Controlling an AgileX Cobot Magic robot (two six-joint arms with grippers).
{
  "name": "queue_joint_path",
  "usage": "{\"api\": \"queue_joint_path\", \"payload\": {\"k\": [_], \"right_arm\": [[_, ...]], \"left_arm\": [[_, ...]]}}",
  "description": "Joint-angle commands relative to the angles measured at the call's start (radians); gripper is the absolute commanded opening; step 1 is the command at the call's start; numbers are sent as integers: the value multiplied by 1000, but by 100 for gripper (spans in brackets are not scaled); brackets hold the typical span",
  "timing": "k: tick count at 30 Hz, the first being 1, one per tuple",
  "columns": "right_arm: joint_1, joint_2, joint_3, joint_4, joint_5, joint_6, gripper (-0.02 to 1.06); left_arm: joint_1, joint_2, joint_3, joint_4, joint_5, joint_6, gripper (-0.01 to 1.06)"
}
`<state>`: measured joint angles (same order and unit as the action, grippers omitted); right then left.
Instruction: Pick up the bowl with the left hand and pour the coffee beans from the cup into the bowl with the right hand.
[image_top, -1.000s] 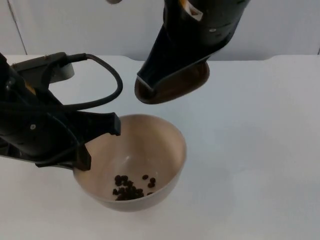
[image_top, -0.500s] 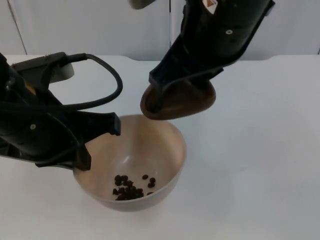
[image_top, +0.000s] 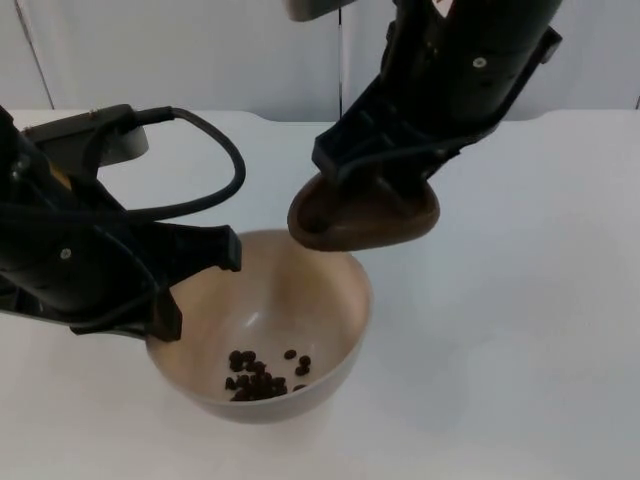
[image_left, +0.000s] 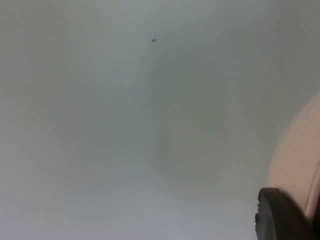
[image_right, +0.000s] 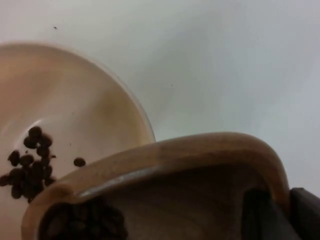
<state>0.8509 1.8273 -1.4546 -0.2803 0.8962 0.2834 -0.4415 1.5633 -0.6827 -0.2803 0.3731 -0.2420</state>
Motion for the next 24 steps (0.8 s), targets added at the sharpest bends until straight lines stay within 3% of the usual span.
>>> {"api": "queue_joint_path", "payload": {"k": [1, 8, 24], "right_arm": [[-12, -17, -7, 6, 14, -11, 0], [-87, -17, 17, 26, 27, -11, 0], [-320, -17, 390, 55, -253, 63, 0]], "left_arm": [[-6, 2, -9, 9, -9, 0, 0], [13, 4, -9, 48, -13, 0, 0], [13, 75, -9, 55, -185, -21, 0]]}}
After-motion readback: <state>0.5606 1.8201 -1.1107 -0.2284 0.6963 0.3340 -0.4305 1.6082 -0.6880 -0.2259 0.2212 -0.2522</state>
